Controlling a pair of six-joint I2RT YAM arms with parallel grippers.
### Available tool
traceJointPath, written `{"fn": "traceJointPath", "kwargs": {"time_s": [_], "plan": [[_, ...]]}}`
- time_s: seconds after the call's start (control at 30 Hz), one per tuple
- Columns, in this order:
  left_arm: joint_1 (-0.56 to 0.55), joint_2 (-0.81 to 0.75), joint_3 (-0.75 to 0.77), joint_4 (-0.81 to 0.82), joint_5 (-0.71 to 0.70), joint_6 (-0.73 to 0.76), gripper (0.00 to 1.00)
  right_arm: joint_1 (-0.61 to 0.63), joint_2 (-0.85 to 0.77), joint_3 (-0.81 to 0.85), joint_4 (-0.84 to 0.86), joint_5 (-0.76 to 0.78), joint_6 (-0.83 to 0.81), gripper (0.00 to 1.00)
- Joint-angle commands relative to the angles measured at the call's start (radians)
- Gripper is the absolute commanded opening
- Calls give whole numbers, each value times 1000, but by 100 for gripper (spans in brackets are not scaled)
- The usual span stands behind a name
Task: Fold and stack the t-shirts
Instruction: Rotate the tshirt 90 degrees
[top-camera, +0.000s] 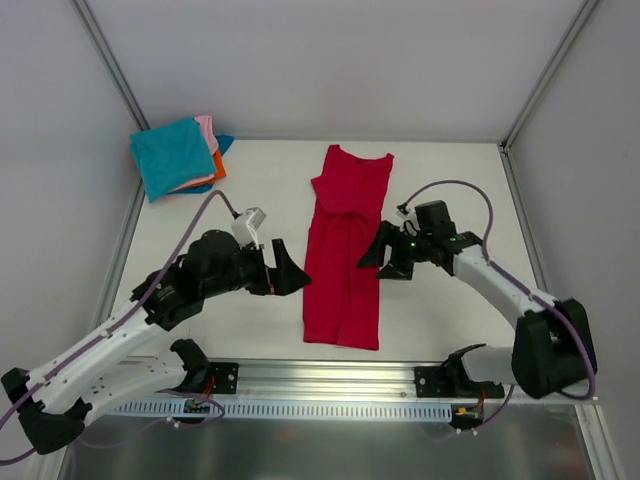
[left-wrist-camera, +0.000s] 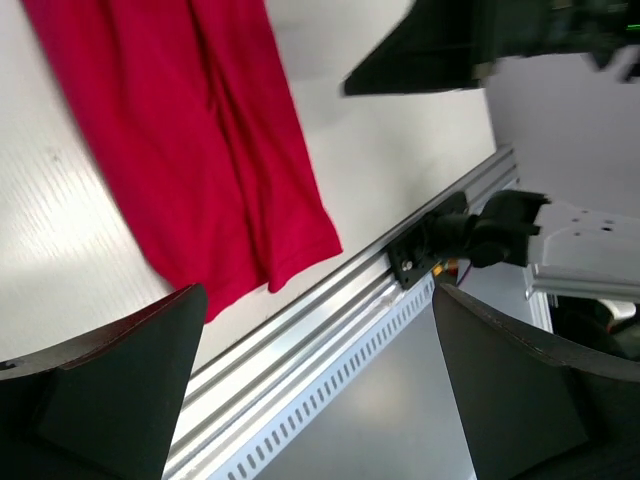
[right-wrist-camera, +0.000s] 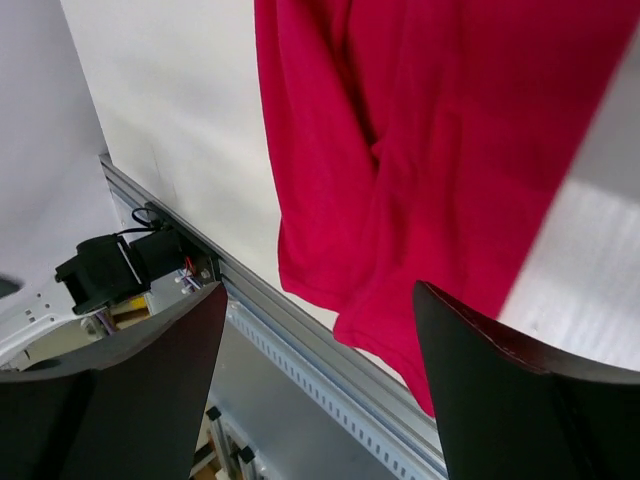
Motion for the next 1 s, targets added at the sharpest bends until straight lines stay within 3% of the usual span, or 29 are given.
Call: {"fn": "traceJointPath", "kwargs": {"time_s": [0.0,0.33,0.47,0.6,0.7,0.97], "plan": [[1,-99,41,-77,-86,40,99,97,155,100,148,8,32,79],[1,-183,35,-129,-80,31,99,220,518,342,188,43,65,73],[1,-180,38,-132,-80,40,99,228,581,405,184,49,63,70],[1,-179,38,-135,-78,45,99,225,661,490,139,48,42,54],[1,-179,39,-140,-82,45,99,225,710,533,138,45,42,48],[1,-189,45,-167,-97,57,99,205,755,560,113,54,26,49]]}}
